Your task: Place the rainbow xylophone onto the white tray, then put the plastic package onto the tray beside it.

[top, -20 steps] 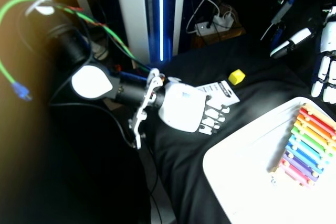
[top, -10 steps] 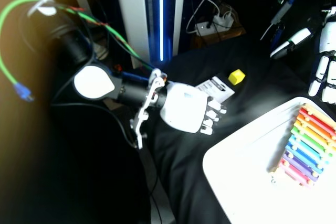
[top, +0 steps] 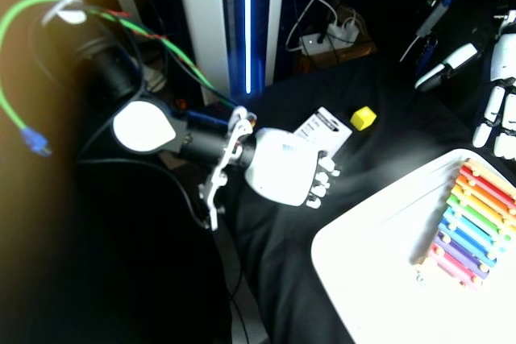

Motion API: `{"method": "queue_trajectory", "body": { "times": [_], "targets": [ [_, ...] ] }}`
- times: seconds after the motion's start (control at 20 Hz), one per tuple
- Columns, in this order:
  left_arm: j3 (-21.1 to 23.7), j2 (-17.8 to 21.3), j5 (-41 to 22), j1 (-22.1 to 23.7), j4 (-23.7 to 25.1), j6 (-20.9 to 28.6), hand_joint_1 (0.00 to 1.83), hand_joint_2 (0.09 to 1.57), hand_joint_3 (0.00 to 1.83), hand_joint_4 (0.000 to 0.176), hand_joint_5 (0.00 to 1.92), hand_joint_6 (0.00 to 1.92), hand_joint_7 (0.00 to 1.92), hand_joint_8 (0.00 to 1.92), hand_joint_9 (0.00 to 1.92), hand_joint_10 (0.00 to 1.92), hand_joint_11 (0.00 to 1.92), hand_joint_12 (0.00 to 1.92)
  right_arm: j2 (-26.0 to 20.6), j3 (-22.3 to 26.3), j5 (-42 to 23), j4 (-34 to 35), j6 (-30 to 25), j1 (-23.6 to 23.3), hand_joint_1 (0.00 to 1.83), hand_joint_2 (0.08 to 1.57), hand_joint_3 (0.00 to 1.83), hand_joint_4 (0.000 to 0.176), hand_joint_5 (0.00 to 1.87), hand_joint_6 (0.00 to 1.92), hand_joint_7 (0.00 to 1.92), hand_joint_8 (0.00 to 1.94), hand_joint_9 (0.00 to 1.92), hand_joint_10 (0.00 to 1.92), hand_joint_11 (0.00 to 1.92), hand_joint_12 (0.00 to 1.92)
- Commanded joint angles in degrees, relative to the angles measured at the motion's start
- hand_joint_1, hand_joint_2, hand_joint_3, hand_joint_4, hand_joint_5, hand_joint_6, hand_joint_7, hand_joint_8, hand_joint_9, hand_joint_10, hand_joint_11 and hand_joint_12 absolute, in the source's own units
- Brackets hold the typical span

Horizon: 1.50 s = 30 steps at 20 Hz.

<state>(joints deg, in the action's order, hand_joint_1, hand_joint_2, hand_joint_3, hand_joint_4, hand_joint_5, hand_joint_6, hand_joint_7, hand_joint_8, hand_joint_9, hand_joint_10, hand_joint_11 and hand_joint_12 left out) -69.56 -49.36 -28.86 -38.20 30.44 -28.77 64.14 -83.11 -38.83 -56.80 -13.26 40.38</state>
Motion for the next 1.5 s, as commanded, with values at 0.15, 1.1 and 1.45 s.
{"method": "queue_trajectory", "body": {
  "times": [0.15, 1.1, 1.45],
  "targets": [
    [0.01, 0.28, -5.15, 0.4, -1.86, 0.01, 0.65, 0.74, 0.01, 0.167, 0.0, 0.0, 0.0, 0.0, 0.0, 0.0, 0.0, 0.0, 0.12, -0.32, -2.7, 2.09, -0.01, -0.42, 1.34, 0.89, 0.0, 0.0, 0.86, 0.01, 0.79, 0.94, 0.84, 1.47, 0.94, 1.68],
    [0.12, -0.1, -5.1, 0.22, -2.13, -1.17, 0.64, 0.73, 0.0, 0.174, 0.0, 0.0, 0.0, 0.0, 0.0, 0.0, 0.0, 0.0, 0.18, -0.55, -2.92, 3.69, 0.02, -0.48, 1.53, 1.03, 0.0, 0.0, 0.49, 1.89, 0.95, 1.93, 1.22, 1.91, 1.33, 1.92],
    [0.12, -0.04, -5.1, 0.04, -2.55, -1.25, 0.66, 0.74, 0.0, 0.175, 0.0, 0.0, 0.0, 0.0, 0.0, 0.0, 0.0, 0.0, 0.18, -0.55, -3.98, 4.49, 0.03, -1.34, 1.56, 1.05, 0.01, 0.0, 0.65, 1.92, 1.18, 1.94, 1.43, 1.92, 1.52, 1.92]
  ]
}}
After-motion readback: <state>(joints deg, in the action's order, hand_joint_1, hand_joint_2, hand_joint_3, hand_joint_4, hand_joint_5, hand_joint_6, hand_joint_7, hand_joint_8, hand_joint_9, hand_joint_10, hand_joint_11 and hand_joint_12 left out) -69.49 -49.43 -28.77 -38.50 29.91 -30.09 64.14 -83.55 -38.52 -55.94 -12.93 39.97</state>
